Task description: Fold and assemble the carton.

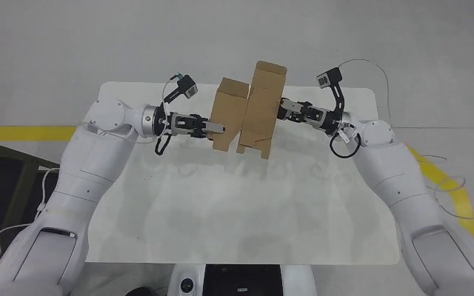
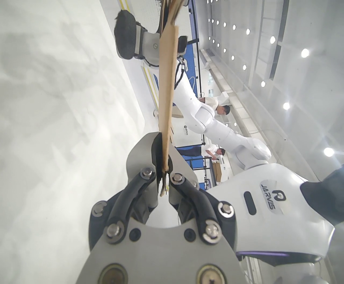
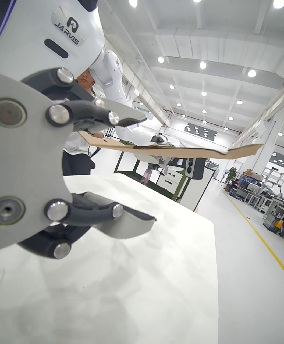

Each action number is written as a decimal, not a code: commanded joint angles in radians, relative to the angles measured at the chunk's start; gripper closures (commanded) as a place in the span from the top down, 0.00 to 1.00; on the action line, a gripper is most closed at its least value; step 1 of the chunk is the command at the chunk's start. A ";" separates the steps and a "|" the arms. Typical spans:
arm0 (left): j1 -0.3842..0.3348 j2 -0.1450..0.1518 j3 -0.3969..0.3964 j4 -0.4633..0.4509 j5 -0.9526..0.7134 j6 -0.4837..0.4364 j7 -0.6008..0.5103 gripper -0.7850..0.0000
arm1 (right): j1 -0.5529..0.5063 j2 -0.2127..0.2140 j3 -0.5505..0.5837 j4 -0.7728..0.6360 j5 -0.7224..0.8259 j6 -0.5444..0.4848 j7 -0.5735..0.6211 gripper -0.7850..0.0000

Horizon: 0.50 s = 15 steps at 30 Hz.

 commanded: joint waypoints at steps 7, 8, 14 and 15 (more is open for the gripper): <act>-0.086 0.015 0.147 0.047 -0.010 0.012 -0.071 0.00 | -0.021 0.036 0.041 -0.062 -0.036 0.047 0.043 1.00; -0.097 0.021 0.174 0.044 -0.019 0.012 -0.071 0.00 | -0.022 0.042 0.044 -0.066 -0.043 0.053 0.049 1.00; -0.149 0.068 0.318 0.035 -0.135 0.012 -0.071 0.00 | -0.043 0.069 0.044 -0.095 -0.061 0.070 0.066 1.00; -0.161 0.077 0.342 0.027 -0.139 0.012 -0.071 0.00 | -0.047 0.073 0.042 -0.101 -0.062 0.070 0.066 1.00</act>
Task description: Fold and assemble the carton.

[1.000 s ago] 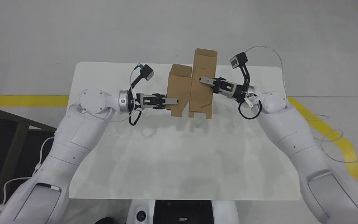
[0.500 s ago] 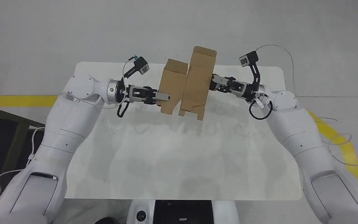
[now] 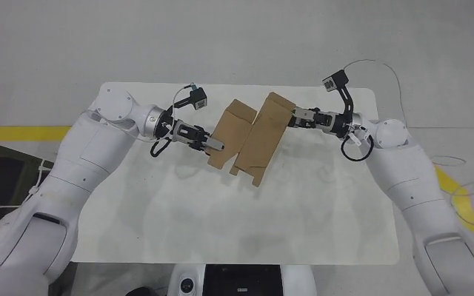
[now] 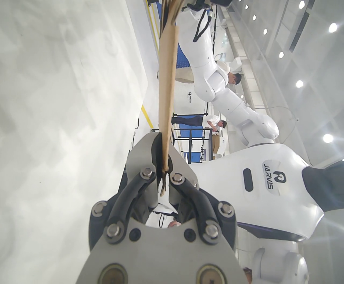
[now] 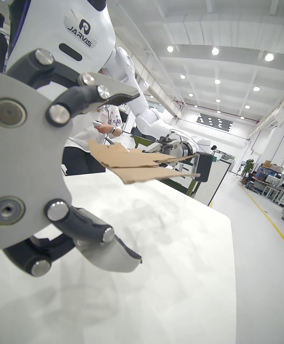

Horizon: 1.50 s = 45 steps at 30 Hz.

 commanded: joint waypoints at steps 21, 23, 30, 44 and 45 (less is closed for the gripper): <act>-0.127 0.108 0.258 -0.076 -0.159 0.000 0.000 0.00 | 0.000 0.065 -0.138 -0.101 0.033 -0.033 -0.033 1.00; -0.130 0.112 0.265 -0.079 -0.164 0.000 0.000 0.00 | 0.003 0.069 -0.154 -0.106 0.048 -0.036 -0.035 1.00; -0.137 0.118 0.279 -0.080 -0.170 0.000 0.000 0.00 | 0.009 0.077 -0.205 -0.135 0.107 -0.023 -0.023 0.36; -0.138 0.118 0.282 -0.080 -0.171 0.000 0.000 0.00 | 0.016 0.090 -0.239 -0.149 0.140 -0.012 -0.011 0.00; -0.138 0.118 0.282 -0.080 -0.171 0.000 0.000 0.00 | 0.016 0.090 -0.239 -0.149 0.140 -0.012 -0.011 0.00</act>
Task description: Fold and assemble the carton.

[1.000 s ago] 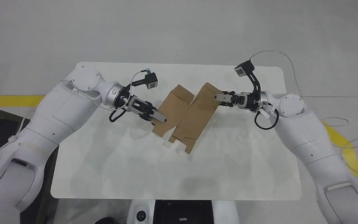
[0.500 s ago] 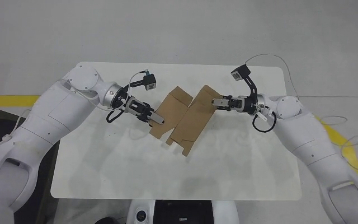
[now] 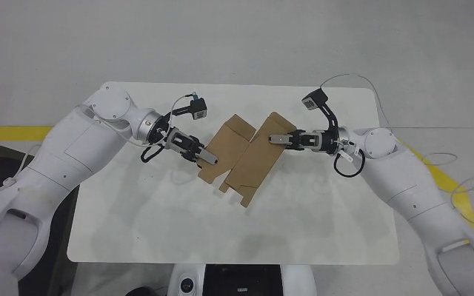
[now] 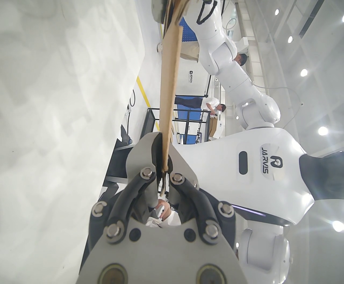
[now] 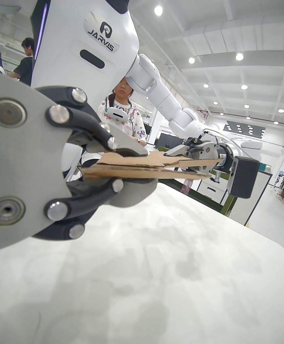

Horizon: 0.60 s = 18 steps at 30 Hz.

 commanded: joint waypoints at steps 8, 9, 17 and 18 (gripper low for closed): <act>0.000 -0.003 -0.018 0.048 -0.017 -0.001 0.002 1.00 | -0.008 0.000 0.004 -0.002 0.032 -0.023 -0.023 0.00; -0.003 -0.006 -0.032 0.073 -0.012 -0.019 0.019 1.00 | -0.008 0.000 0.005 0.002 0.035 -0.027 -0.027 0.00; -0.010 -0.049 -0.081 0.249 0.031 -0.175 0.205 1.00 | 0.005 -0.001 0.021 0.074 0.055 -0.043 -0.044 0.00; -0.009 -0.054 -0.081 0.253 0.054 -0.182 0.235 1.00 | 0.006 -0.003 0.025 0.089 0.067 -0.046 -0.046 0.00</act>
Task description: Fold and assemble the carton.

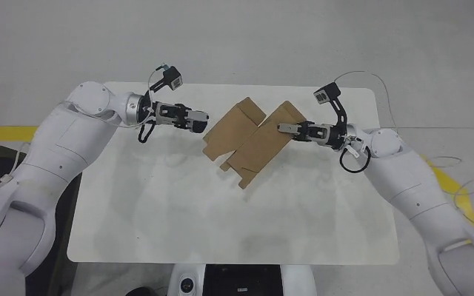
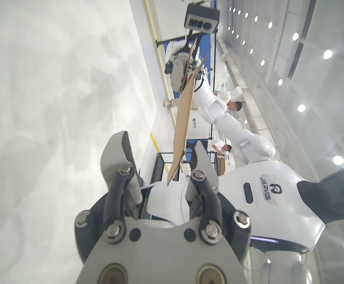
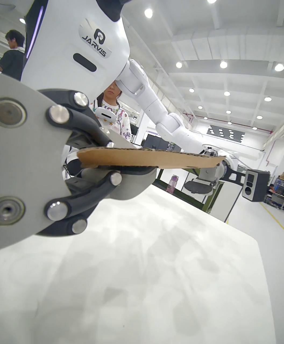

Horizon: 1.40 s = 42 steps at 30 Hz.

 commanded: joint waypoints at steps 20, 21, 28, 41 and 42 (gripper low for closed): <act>0.198 0.016 -0.142 -0.286 0.118 0.132 0.427 1.00 | 0.023 -0.083 0.016 0.164 -0.023 -0.011 -0.168 0.00; 0.208 0.018 -0.151 -0.297 0.118 0.143 0.433 1.00 | 0.022 -0.086 0.018 0.165 -0.027 -0.009 -0.174 0.00; 0.249 0.025 -0.211 -0.354 0.112 0.182 0.435 1.00 | 0.008 -0.098 0.034 0.172 -0.076 0.008 -0.208 0.00; 0.271 0.027 -0.297 -0.407 0.141 0.207 0.362 1.00 | -0.012 -0.112 0.073 0.180 -0.153 0.015 -0.235 0.00; 0.273 0.027 -0.302 -0.411 0.141 0.209 0.359 1.00 | -0.012 -0.114 0.074 0.179 -0.156 0.015 -0.232 0.00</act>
